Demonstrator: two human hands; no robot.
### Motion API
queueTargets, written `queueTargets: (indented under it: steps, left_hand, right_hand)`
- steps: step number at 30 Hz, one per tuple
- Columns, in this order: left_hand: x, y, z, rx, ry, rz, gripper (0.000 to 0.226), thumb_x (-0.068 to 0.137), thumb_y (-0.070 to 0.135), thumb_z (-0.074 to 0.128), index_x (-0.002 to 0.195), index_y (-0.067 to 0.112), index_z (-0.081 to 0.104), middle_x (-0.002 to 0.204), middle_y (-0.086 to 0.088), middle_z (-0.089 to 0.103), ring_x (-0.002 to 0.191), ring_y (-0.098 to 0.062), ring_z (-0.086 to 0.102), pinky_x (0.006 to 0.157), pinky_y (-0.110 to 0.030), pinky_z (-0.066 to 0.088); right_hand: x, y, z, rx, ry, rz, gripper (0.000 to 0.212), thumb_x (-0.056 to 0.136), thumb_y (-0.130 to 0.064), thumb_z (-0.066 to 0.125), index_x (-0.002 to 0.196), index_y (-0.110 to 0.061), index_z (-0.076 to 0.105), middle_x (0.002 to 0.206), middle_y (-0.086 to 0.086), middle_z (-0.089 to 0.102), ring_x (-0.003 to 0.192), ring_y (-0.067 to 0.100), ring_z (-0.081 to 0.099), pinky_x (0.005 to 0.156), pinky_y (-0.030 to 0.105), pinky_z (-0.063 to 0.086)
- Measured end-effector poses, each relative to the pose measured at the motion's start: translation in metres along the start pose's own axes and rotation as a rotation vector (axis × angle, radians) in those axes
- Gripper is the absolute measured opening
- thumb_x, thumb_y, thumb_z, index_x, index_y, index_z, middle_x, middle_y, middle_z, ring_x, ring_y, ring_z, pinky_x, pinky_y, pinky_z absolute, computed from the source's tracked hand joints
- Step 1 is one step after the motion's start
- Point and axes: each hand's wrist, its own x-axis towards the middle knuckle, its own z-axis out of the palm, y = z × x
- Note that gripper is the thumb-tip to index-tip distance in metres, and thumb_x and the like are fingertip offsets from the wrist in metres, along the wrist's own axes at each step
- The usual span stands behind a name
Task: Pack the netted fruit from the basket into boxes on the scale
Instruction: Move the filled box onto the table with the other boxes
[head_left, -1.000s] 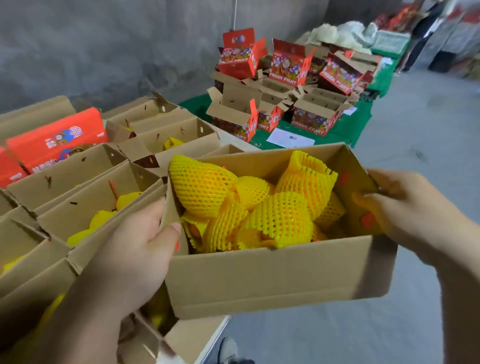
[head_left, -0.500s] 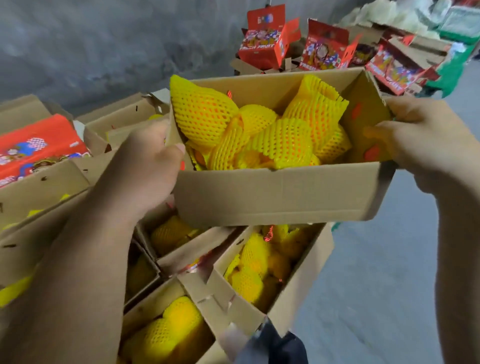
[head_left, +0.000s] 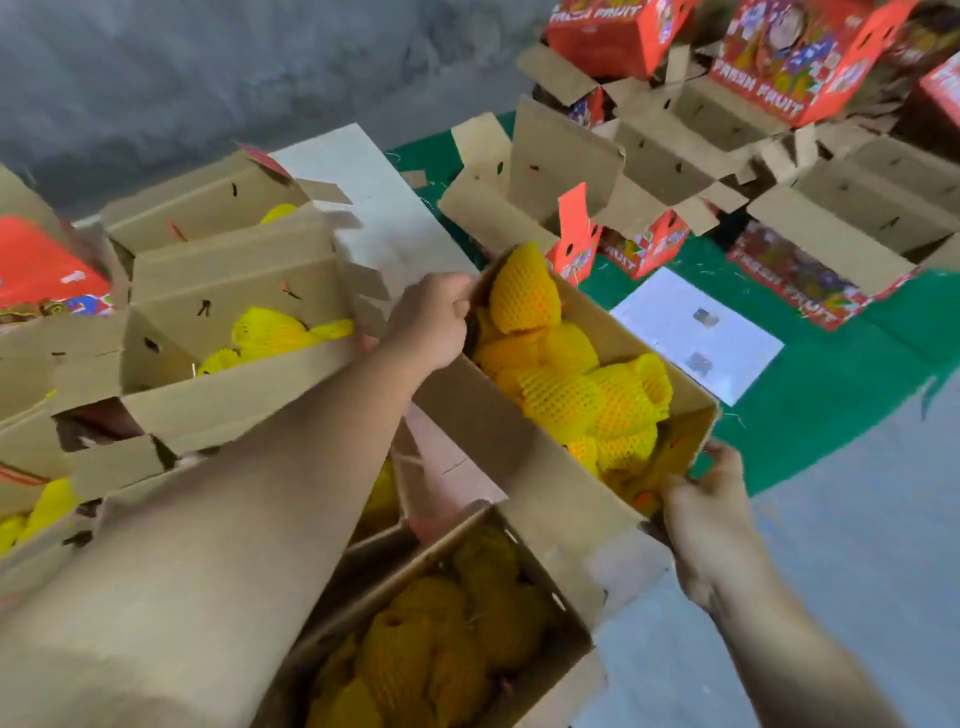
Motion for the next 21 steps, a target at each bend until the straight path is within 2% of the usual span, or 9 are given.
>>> queueTargets:
  steps: [2,4,7,10,12,15,18,19,21]
  left_hand:
    - [-0.011,-0.013,0.033,0.025,-0.056,-0.083,0.034,0.109,0.014,0.049,0.140,0.015,0.062,0.137,-0.012,0.067,0.128,-0.035,0.061,0.101,-0.045,0.050]
    - [-0.019,-0.028,0.050,-0.007,-0.003,-0.140,0.036,0.109,0.014,0.048,0.142,0.016,0.062,0.136,-0.011,0.068,0.126,-0.037,0.063,0.103,-0.047,0.050]
    - [-0.018,-0.036,0.055,-0.041,0.009,-0.137,0.037,0.105,0.008,0.048,0.137,0.016,0.065,0.130,-0.017,0.071,0.119,-0.043,0.064,0.101,-0.049,0.050]
    - [-0.027,-0.027,0.058,-0.003,0.088,-0.165,0.039,0.099,0.010,0.051,0.137,0.012,0.062,0.131,-0.019,0.067,0.122,-0.043,0.059,0.105,-0.052,0.046]
    - [-0.052,-0.016,0.063,0.024,0.139,-0.191,0.047,0.099,0.021,0.058,0.146,0.019,0.054,0.143,-0.010,0.058,0.132,-0.032,0.050,0.112,-0.051,0.040]
    - [-0.099,-0.010,0.068,-0.021,0.169,-0.169,0.053,0.098,0.030,0.061,0.150,0.029,0.048,0.150,0.001,0.051,0.139,-0.023,0.043,0.117,-0.040,0.031]
    - [-0.139,-0.008,0.062,-0.057,0.080,-0.103,0.040,0.103,0.026,0.056,0.143,0.028,0.057,0.147,0.006,0.055,0.137,-0.018,0.045,0.117,-0.034,0.031]
    - [-0.153,-0.010,0.058,-0.062,0.052,-0.082,0.039,0.104,0.023,0.055,0.142,0.027,0.059,0.145,0.006,0.057,0.136,-0.018,0.046,0.117,-0.037,0.034]
    - [-0.189,-0.019,0.047,-0.033,0.033,-0.059,0.038,0.104,0.021,0.056,0.141,0.026,0.061,0.142,0.008,0.058,0.133,-0.016,0.046,0.116,-0.039,0.037]
  right_hand:
    - [0.005,0.027,0.002,-0.021,-0.058,0.120,0.053,0.100,-0.006,0.057,0.139,-0.034,0.034,0.115,0.013,0.067,0.088,0.028,0.074,0.060,0.037,0.063]
    - [0.007,0.048,0.002,-0.079,-0.133,0.187,0.058,0.097,-0.011,0.064,0.135,-0.038,0.031,0.137,0.011,0.050,0.114,0.033,0.064,0.081,0.048,0.064]
    - [0.007,0.049,0.000,-0.325,-0.041,0.043,0.077,0.080,-0.028,0.073,0.140,-0.036,0.026,0.151,0.003,0.023,0.139,0.036,0.037,0.114,0.058,0.041]
    - [0.022,0.018,-0.005,-0.706,0.129,-0.415,0.090,0.069,-0.044,0.060,0.153,-0.027,0.032,0.156,0.013,0.026,0.142,0.035,0.025,0.115,0.057,0.028]
    - [0.040,-0.010,0.003,-0.936,0.065,-0.636,0.080,0.080,-0.045,0.062,0.154,-0.031,0.035,0.160,0.010,0.026,0.144,0.038,0.025,0.114,0.059,0.030]
    - [0.059,-0.027,0.030,-1.200,-0.160,-0.884,0.069,0.088,-0.043,0.068,0.151,-0.037,0.042,0.154,0.000,0.043,0.138,0.031,0.041,0.108,0.053,0.042]
    - [0.054,-0.016,0.056,-1.452,-0.447,-0.863,0.070,0.090,-0.070,0.041,0.154,-0.043,0.035,0.158,-0.008,0.044,0.141,0.027,0.043,0.114,0.049,0.040]
    - [0.054,-0.012,0.060,-1.500,-0.465,-0.823,0.070,0.092,-0.072,0.038,0.155,-0.044,0.032,0.160,-0.009,0.041,0.144,0.028,0.040,0.117,0.052,0.036]
    - [0.050,-0.010,0.062,-1.477,-0.388,-0.791,0.065,0.096,-0.064,0.049,0.155,-0.044,0.033,0.163,-0.008,0.038,0.149,0.030,0.034,0.121,0.057,0.027]
